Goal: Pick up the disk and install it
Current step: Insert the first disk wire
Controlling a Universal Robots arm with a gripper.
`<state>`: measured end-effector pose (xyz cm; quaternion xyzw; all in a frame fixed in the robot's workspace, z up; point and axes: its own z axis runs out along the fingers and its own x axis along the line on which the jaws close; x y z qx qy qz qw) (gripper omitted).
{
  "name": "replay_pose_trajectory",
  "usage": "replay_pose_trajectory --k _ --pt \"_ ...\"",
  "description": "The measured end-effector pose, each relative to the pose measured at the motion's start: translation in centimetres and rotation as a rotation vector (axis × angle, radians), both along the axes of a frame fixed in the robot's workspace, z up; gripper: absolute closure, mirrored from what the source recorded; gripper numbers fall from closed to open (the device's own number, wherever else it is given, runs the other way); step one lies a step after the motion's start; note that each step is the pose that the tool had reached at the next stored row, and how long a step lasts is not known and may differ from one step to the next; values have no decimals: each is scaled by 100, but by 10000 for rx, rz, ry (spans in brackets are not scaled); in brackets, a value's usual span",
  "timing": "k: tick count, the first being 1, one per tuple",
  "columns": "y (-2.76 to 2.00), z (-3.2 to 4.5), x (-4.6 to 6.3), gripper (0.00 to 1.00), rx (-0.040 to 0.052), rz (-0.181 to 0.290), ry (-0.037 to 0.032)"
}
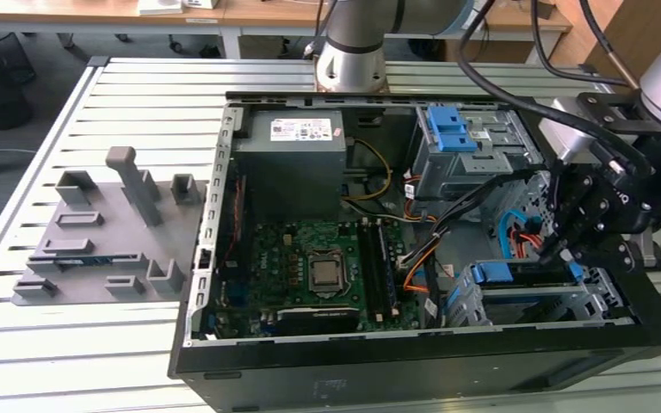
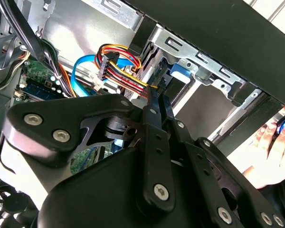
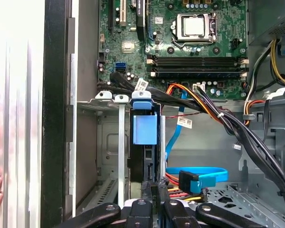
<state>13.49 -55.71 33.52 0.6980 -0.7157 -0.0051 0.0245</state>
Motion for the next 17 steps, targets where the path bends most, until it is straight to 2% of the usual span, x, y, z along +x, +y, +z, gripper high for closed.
replay_pose_trajectory --k 17 --pt "-2 -15 0 84 53 -24 0"
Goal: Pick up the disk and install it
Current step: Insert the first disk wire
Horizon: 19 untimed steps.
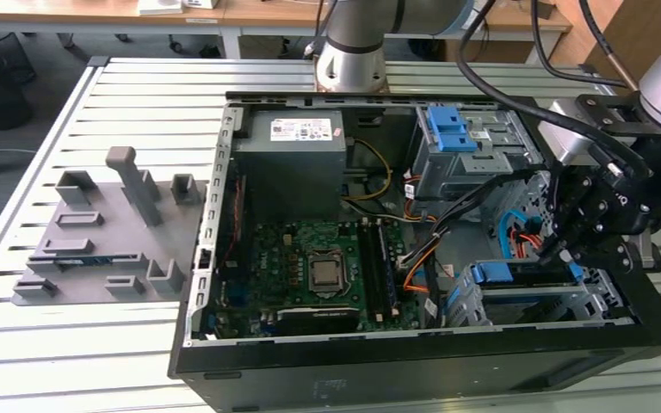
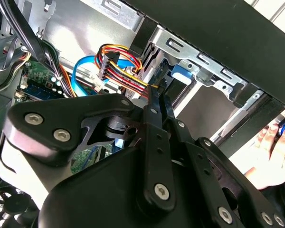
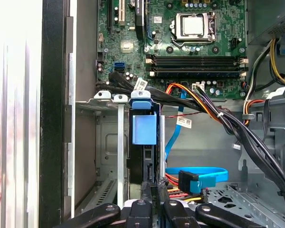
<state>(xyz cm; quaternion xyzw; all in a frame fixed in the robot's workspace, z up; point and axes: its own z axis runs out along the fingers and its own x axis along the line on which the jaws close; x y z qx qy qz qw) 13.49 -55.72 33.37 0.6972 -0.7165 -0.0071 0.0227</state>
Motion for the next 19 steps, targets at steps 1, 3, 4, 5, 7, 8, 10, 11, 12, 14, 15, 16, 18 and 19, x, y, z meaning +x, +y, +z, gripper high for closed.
replay_pose_trajectory --k 1,3,4,5,7,8,10,11,12,14,15,16,18,19 --pt "0 -2 0 84 1 -1 0" --pt "0 -7 0 84 0 -3 1" --pt "0 -10 0 84 0 -4 0" --pt "0 -12 0 84 -1 -5 0" --pt "0 -18 0 84 3 -6 1" --pt "0 -21 0 84 3 -7 1" --pt "0 -27 0 84 4 -8 3" --pt "0 -31 0 84 10 -8 4" --pt "0 -35 1 84 13 -7 5" --pt "0 -42 1 84 23 -8 6" --pt "0 -43 1 84 25 -8 7" --pt "0 -43 1 84 26 -8 7" --pt "0 -44 1 84 28 -7 7" --pt "0 -45 1 84 28 -8 7"
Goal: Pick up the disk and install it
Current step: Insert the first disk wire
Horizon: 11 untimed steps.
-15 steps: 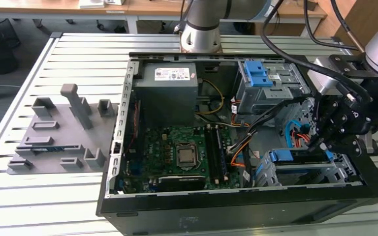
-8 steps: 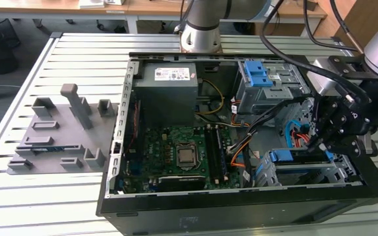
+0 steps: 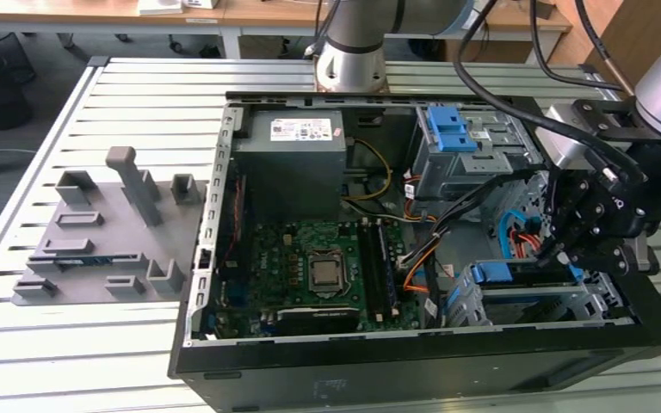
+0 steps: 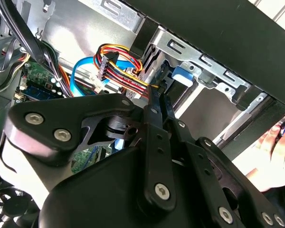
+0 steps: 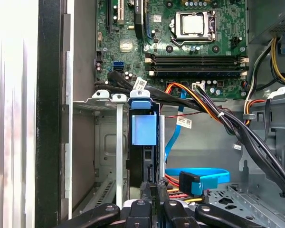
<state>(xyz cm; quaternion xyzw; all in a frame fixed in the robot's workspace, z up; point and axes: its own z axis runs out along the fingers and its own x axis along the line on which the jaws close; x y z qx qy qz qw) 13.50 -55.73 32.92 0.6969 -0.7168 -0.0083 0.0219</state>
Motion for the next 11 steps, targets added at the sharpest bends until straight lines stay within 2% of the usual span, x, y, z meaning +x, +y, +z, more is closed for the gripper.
replay_pose_trajectory --k 4,5,11 --pt "0 -2 0 82 5 0 0" --pt "0 3 0 76 4 0 0" --pt "0 92 0 76 1 0 1"
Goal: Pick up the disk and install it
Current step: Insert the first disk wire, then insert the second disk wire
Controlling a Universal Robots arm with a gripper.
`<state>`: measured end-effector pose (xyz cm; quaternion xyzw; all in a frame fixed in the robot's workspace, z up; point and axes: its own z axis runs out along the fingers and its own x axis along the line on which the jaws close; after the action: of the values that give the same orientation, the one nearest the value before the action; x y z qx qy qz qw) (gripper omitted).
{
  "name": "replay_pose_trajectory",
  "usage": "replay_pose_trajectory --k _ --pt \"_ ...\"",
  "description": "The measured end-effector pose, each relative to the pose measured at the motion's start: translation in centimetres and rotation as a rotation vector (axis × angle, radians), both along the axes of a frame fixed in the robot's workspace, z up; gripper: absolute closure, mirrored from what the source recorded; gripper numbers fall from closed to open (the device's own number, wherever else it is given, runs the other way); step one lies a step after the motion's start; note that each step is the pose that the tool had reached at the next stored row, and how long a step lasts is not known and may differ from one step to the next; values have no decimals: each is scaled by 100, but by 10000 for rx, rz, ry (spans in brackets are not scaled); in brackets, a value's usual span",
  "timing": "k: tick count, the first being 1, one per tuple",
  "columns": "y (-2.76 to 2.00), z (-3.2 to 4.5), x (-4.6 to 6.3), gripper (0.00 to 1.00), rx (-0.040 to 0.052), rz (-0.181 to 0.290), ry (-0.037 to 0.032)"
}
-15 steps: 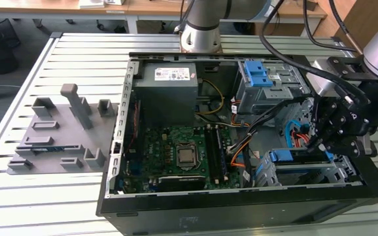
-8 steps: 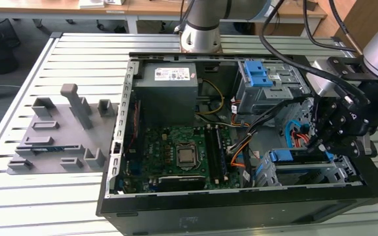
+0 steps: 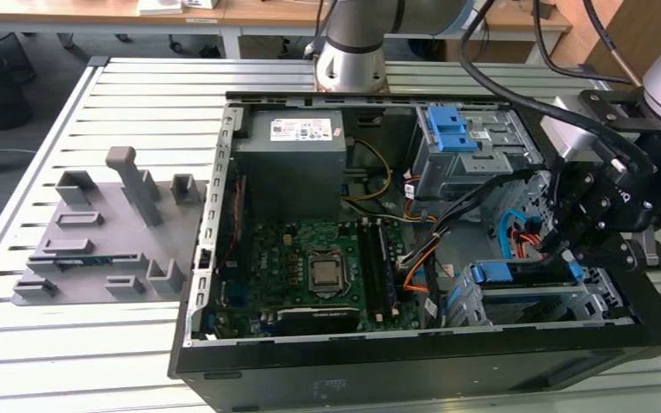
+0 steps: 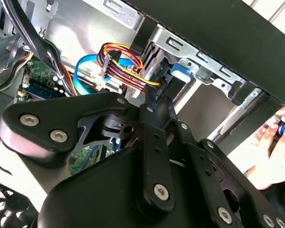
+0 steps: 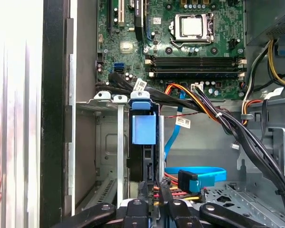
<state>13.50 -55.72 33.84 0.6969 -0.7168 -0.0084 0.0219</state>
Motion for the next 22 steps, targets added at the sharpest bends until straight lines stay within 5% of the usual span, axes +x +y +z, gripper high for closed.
replay_pose_trajectory --k 4,7,22 --pt "0 14 0 78 4 0 0" --pt "0 17 0 89 0 0 0" --pt "0 28 -2 89 -1 1 -11"
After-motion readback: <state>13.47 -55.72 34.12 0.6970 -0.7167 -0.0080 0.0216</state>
